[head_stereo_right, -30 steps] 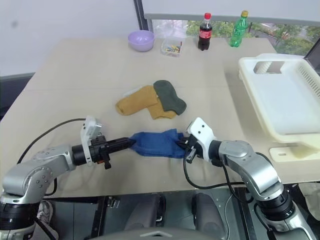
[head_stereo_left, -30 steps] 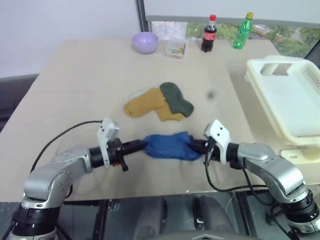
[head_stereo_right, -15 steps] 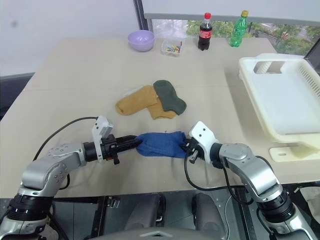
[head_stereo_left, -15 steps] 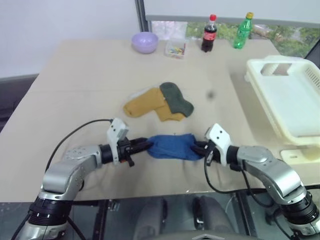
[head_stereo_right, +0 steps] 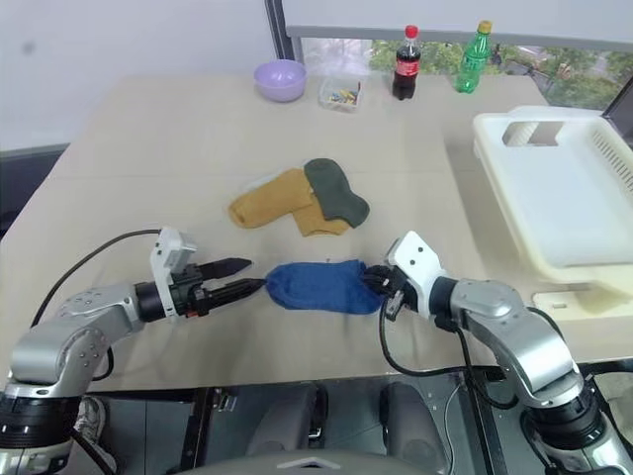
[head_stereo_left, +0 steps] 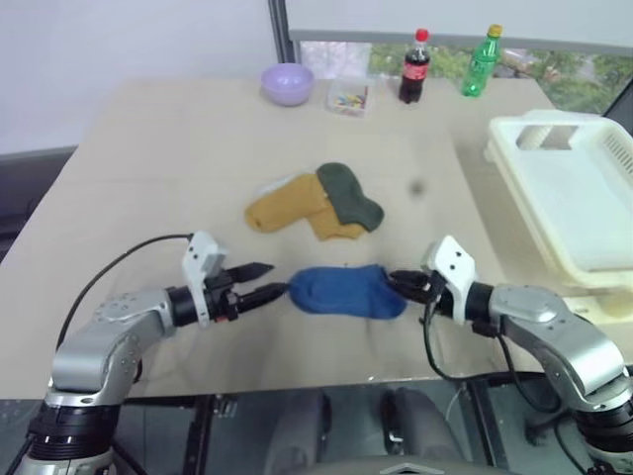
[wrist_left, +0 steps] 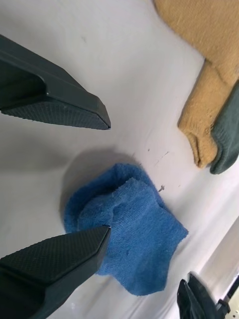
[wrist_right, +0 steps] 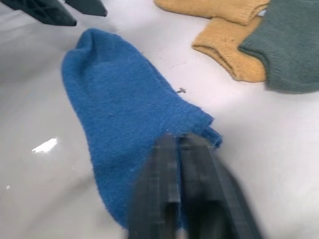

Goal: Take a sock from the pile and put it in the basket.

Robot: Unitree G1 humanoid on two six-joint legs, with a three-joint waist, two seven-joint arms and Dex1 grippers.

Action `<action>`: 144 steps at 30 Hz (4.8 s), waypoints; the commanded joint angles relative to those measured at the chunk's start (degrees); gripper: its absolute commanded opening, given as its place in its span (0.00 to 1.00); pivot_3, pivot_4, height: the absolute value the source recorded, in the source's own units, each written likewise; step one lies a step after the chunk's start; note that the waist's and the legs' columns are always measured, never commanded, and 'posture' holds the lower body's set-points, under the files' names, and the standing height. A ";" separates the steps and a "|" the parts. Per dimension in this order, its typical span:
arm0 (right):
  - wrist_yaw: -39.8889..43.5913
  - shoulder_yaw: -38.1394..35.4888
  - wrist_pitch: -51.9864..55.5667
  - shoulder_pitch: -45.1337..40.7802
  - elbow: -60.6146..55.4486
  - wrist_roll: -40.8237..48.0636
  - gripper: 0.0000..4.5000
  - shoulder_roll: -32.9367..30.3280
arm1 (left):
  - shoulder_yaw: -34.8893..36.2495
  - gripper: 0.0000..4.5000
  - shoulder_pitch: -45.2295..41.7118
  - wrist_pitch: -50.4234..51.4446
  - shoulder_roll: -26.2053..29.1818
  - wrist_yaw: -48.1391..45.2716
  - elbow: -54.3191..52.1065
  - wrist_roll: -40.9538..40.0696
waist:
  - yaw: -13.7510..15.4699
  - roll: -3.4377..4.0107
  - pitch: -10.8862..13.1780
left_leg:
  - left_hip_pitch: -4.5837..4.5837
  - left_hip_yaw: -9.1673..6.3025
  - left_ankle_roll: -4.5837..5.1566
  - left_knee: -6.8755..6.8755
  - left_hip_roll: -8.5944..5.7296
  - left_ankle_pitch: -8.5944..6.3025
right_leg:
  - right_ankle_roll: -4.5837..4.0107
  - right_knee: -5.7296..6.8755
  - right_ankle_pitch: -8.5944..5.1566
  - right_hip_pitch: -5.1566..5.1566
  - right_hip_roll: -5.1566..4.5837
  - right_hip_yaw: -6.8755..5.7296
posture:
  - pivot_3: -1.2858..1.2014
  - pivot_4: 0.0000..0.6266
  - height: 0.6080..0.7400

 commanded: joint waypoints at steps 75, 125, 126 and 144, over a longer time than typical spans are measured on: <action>8.38 11.77 -3.65 -9.15 11.86 -12.50 0.01 2.11 | -18.53 0.72 -16.21 9.18 -9.10 -7.14 0.04 -3.76 | -0.03 0.00 -0.01 | 0.06 -0.05 0.02 0.01 -0.05 -0.01 | 0.08 -0.01 0.07 0.11 0.02 -0.03 | 0.52 0.24 1.00; -8.86 -3.98 10.45 -7.84 4.85 2.27 0.80 5.80 | -23.20 0.72 -18.16 -15.40 -22.12 -10.35 11.05 11.56 | 0.47 0.04 -0.05 | 0.19 -0.05 0.11 0.02 -0.03 -0.06 | 0.09 -0.06 0.05 0.29 0.03 0.00 | 0.52 0.24 1.00; -9.24 -3.22 10.45 -8.07 6.22 1.79 0.80 6.46 | -22.40 0.72 -17.40 -15.32 -21.39 -10.00 9.27 11.27 | 0.51 0.08 -0.04 | 0.10 -0.07 0.11 0.03 -0.02 -0.06 | 0.09 -0.04 0.05 0.20 0.03 -0.01 | 0.52 0.24 1.00; 6.97 15.30 6.54 -9.20 14.56 -5.89 0.80 -8.13 | -11.94 0.72 -5.54 -14.80 -8.36 -6.81 -4.53 8.65 | 1.36 0.05 -0.08 | 0.05 -0.12 0.22 0.02 -0.08 -0.13 | 0.04 -0.39 -0.02 0.32 -0.04 -0.15 | 0.52 0.24 1.00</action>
